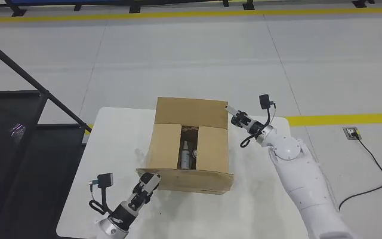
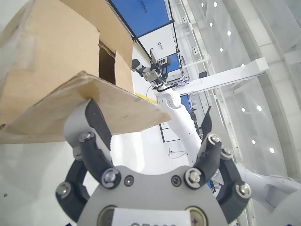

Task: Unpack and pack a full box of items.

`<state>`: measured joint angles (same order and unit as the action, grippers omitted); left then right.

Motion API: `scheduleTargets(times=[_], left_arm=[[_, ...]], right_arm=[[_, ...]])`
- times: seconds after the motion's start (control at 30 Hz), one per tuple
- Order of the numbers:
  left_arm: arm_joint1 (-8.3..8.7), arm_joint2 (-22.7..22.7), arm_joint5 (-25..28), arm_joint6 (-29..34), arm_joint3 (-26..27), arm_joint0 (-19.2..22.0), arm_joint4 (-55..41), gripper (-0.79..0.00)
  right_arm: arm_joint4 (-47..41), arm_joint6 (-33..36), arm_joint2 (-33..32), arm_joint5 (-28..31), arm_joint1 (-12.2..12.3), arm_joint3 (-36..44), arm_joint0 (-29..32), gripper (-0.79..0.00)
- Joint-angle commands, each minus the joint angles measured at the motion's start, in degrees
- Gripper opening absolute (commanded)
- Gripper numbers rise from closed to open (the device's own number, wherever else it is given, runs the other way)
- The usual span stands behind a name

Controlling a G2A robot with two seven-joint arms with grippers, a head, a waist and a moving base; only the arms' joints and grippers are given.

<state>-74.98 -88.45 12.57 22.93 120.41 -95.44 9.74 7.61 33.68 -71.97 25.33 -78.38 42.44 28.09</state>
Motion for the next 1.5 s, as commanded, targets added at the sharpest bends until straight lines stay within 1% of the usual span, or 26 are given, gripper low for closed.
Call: scheduleTargets(times=[0.0, 0.1, 0.27, 0.33, 0.4, 0.43, 0.57, 0.67, 0.9, 0.97, 1.03, 1.07, 1.17, 1.27, 1.37, 1.47], left_arm=[[-0.09, 1.2, -1.3, -2.07, -0.62, 1.1, 1.63, 0.0], [-0.31, 2.98, -2.59, -6.19, -1.39, 2.18, 4.36, 0.0], [-0.59, 5.61, -3.81, -11.03, -2.64, 3.13, 8.2, 0.0], [-0.68, 6.39, -4.44, -12.56, -3.12, 3.48, 9.5, 0.0], [-0.8, 7.09, -5.36, -14.23, -3.65, 3.9, 10.26, 0.0], [-0.86, 7.46, -5.95, -15.14, -3.95, 4.22, 11.02, 0.0], [-1.17, 9.74, -9.01, -18.29, -5.64, 5.91, 14.49, 0.0], [-1.31, 11.61, -10.44, -18.7, -6.97, 7.38, 17.62, 0.0], [-1.55, 14.34, -11.59, -19.58, -9.29, 9.38, 21.81, 0.0], [-1.61, 14.8, -11.85, -19.88, -9.69, 9.66, 22.33, 0.0], [-1.67, 15.1, -12.1, -20.15, -10.07, 9.93, 22.62, 0.0], [-1.69, 15.24, -12.19, -20.17, -10.28, 10.06, 22.79, 0.0], [-1.8, 15.51, -12.83, -20.59, -10.75, 10.43, 22.86, 0.0], [-1.94, 15.82, -13.63, -21.82, -11.05, 10.74, 23.21, 0.0], [-2.11, 15.96, -14.24, -23.31, -11.32, 10.88, 22.9, 0.0], [-2.2, 15.57, -14.25, -25.42, -11.06, 10.39, 22.88, 0.0]], right_arm=[[-1.51, 1.15, 1.04, 1.62, -0.55, -3.48, -2.22, 0.0], [-5.27, 4.32, 1.59, 4.74, -1.2, -7.96, -5.09, 0.0], [-12.82, 12.7, 0.83, 12.01, -1.54, -13.38, -8.08, 0.0], [-16.73, 17.31, 0.03, 15.14, -1.45, -14.61, -8.47, 0.0], [-22.17, 23.52, -1.14, 18.37, -1.29, -15.04, -8.44, 0.0], [-24.56, 26.27, -1.7, 19.01, -1.11, -15.04, -8.42, 0.0], [-28.66, 30.06, -1.3, 15.23, 0.22, -7.76, -5.82, 0.0], [-30.72, 33.35, -1.42, 11.94, 1.83, -2.89, -3.51, 0.0], [-29.23, 40.62, 0.64, 4.67, 4.91, 6.7, -0.31, 0.0], [-28.32, 41.86, 1.0, 3.42, 5.67, 8.41, 0.45, 0.0], [-27.49, 42.85, 1.0, 2.42, 6.22, 8.2, 0.88, 0.0], [-26.97, 42.98, 1.1, 2.04, 6.34, 8.11, 0.87, 0.0], [-24.85, 40.97, 2.62, -2.85, 6.26, 8.34, 0.79, 0.0], [-25.01, 40.03, 4.16, -6.13, 5.97, 8.94, 1.41, 0.0], [-25.38, 39.55, 5.4, -6.63, 5.73, 9.71, 2.37, 0.0], [-26.52, 40.34, 6.44, -5.95, 5.54, 10.84, 3.53, 0.0]])
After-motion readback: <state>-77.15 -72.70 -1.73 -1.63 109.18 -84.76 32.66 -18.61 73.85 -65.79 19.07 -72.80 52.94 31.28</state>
